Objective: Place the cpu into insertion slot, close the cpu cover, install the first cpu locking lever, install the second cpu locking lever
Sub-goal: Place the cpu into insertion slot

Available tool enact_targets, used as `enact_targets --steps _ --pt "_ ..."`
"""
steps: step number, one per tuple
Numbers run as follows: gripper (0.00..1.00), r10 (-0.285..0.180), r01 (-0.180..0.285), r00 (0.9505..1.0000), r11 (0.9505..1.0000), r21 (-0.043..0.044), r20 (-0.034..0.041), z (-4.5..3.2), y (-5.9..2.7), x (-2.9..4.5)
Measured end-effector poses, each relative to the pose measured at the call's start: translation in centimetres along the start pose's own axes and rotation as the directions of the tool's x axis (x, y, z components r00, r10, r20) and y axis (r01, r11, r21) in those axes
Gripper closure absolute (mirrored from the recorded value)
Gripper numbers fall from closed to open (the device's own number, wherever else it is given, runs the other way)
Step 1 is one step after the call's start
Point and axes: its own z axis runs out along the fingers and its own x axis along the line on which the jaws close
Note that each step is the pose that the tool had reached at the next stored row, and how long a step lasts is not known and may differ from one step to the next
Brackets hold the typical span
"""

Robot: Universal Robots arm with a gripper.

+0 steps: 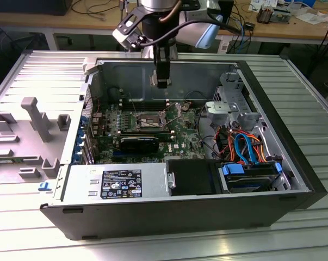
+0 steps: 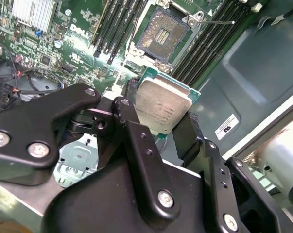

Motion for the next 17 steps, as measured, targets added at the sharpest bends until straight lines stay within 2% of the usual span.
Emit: enact_targets --steps 5,11,17 --pt "0.45 0.012 -0.012 0.9999 0.9999 0.0002 0.0009 0.39 -0.45 -0.02" --pt "0.45 0.011 -0.011 0.9999 0.9999 0.0003 0.0000 1.81 -1.37 -0.06" --pt "0.45 -0.005 0.005 1.0000 1.0000 0.0006 -0.0014 1.91 -1.43 -0.06"
